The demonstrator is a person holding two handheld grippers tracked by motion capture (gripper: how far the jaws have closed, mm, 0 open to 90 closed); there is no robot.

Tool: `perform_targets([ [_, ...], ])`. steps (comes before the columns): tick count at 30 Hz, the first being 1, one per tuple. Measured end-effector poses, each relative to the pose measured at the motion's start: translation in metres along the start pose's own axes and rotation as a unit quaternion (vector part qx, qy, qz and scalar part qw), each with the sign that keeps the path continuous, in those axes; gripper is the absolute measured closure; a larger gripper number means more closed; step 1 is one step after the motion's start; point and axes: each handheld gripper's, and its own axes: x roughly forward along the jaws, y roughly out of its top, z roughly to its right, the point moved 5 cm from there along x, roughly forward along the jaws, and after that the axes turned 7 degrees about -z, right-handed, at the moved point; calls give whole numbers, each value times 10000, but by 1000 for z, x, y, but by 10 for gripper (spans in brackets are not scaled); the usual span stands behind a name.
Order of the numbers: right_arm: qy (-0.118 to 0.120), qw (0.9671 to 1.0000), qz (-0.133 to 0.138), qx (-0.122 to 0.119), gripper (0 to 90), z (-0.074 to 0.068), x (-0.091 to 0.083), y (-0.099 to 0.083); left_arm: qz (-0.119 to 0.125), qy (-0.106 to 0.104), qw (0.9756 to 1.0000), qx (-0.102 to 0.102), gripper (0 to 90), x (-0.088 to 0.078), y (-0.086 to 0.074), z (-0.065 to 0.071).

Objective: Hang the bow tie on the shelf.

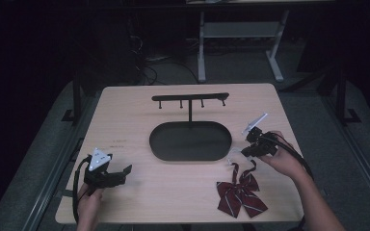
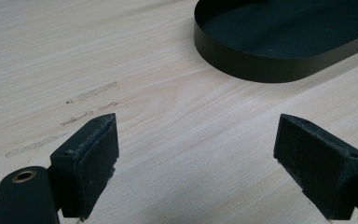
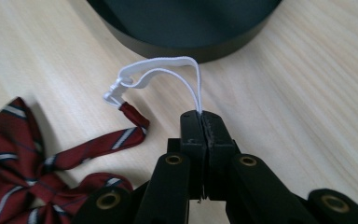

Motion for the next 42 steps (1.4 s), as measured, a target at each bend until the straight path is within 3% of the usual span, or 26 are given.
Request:
perform_targets([
  [8,-27,9997,116,-194,881,-11,-12,5,11,2,10000,-27,135,0,0,0],
  [20,64,9986,430,-292,882,-26,-30,6,-15,6,10000,-4,135,1,0,0],
  [34,-124,9955,636,-696,882,-43,-53,19,-15,18,10000,30,136,0,0,0],
  [42,-145,9941,702,-808,882,-52,-62,27,12,12,10000,-8,135,0,0,0],
])
